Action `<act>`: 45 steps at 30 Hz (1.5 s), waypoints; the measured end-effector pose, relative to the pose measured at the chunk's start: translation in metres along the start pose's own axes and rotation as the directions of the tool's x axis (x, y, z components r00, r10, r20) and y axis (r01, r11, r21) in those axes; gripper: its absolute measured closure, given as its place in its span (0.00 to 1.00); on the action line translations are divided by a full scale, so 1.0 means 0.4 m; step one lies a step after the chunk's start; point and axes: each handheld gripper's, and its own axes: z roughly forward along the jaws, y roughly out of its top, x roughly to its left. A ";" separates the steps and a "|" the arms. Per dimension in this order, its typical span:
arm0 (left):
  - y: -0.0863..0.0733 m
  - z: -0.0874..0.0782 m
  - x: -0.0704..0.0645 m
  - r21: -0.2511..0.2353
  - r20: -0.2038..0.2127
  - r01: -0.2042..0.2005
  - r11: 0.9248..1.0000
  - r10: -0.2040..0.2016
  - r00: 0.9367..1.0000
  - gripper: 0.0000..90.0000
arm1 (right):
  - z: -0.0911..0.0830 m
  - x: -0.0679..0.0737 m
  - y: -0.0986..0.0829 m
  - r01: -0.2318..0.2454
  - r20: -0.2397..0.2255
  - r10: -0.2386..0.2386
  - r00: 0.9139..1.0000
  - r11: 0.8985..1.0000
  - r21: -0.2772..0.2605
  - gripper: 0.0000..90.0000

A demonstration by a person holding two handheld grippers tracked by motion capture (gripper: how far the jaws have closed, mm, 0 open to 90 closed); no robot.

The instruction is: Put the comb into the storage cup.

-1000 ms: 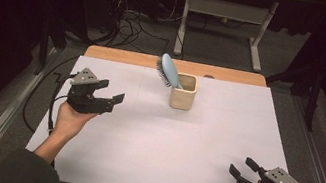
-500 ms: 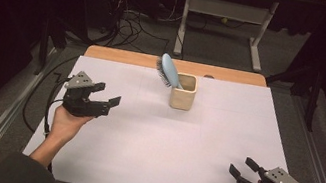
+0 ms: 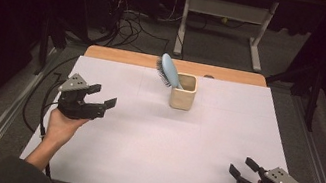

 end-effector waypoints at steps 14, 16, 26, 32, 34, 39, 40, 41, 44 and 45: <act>-0.021 -0.022 -0.003 -0.024 -0.001 0.001 1.000 -0.001 1.000 0.29 | 0.001 0.001 0.000 0.002 0.001 -0.002 1.000 1.000 0.000 0.36; -0.024 -0.024 -0.004 -0.024 -0.001 0.000 1.000 0.000 1.000 0.29 | 0.000 0.001 0.000 0.002 0.001 -0.002 1.000 1.000 0.000 0.36; -0.043 -0.032 -0.003 -0.026 -0.004 0.007 1.000 -0.007 1.000 0.29 | 0.001 0.001 0.000 0.002 0.001 -0.002 1.000 1.000 0.001 0.36; -0.053 -0.036 -0.002 -0.030 -0.003 0.012 0.999 -0.012 1.000 0.29 | 0.001 0.001 0.000 0.001 0.001 -0.001 1.000 1.000 0.001 0.36; -0.058 -0.037 -0.001 -0.032 -0.002 0.016 0.999 -0.016 1.000 0.29 | 0.000 0.001 0.000 0.001 0.001 -0.001 1.000 1.000 0.001 0.36; -0.070 -0.042 0.000 -0.040 -0.005 0.018 0.999 -0.018 1.000 0.29 | 0.000 0.001 0.000 0.001 0.001 -0.001 1.000 1.000 0.001 0.36; -0.071 -0.044 0.001 -0.041 -0.005 0.018 0.999 -0.018 1.000 0.29 | 0.001 0.001 0.000 0.001 0.001 -0.001 1.000 1.000 0.001 0.36; -0.073 -0.045 0.001 -0.043 -0.004 0.021 0.999 -0.022 1.000 0.29 | 0.001 0.001 0.000 0.001 0.000 -0.001 1.000 1.000 0.001 0.36; -0.078 -0.048 0.002 -0.042 -0.004 0.023 0.999 -0.024 1.000 0.29 | 0.001 0.001 0.000 0.001 0.001 -0.001 1.000 1.000 0.001 0.36; -0.080 -0.048 0.002 -0.042 -0.003 0.024 0.999 -0.024 1.000 0.29 | 0.001 0.001 0.000 0.001 0.001 -0.001 1.000 1.000 0.001 0.36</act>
